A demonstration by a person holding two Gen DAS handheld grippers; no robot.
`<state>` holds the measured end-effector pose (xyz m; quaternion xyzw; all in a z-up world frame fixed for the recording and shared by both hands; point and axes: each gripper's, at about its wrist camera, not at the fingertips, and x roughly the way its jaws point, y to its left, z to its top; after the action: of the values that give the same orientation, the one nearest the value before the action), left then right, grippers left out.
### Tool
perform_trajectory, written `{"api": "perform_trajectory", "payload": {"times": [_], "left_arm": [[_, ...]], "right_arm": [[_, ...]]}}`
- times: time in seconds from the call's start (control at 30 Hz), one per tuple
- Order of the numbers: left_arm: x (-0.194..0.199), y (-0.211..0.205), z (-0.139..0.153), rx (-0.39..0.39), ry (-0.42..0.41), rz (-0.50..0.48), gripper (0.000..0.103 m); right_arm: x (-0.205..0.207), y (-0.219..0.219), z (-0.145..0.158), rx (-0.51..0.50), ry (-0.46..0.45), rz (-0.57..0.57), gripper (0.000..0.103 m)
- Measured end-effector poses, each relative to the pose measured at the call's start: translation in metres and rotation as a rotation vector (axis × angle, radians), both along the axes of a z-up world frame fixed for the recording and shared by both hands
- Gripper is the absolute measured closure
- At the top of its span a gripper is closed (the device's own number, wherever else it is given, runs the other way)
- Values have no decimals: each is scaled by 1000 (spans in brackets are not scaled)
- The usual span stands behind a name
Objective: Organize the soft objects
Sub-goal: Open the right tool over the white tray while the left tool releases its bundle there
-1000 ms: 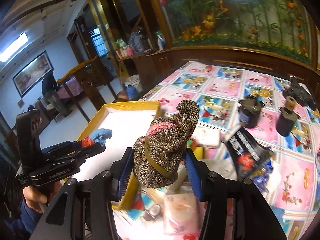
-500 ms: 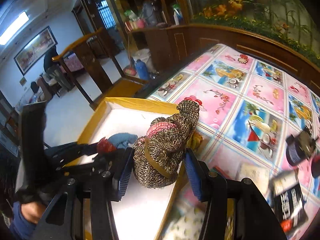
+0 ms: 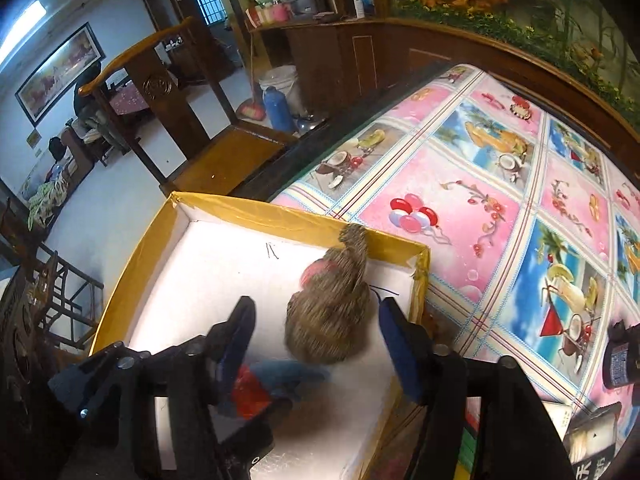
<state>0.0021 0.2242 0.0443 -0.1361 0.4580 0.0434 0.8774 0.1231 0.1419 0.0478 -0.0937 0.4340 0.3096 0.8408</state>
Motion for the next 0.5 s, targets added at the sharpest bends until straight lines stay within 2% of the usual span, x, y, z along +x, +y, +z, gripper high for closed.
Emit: {"api": "perform_trajectory", "payload": {"times": [0.13,0.23,0.37,0.5], "left_arm": [[-7,-2,6,24,-19,1,36],[-21,-11,19,55,-68,-8,36],[-44,-37,40,109,-150,-53,36],[-72,-79,53,142,-222,-147,34]], "right_arm": [[-16,-20,18,38,-29,-8,29],[-36,-46,34,65,-45,-21,29],[-74,-100,52,108,-86,-41,28],[-119,-170,58,214,-125,-74,23]]}}
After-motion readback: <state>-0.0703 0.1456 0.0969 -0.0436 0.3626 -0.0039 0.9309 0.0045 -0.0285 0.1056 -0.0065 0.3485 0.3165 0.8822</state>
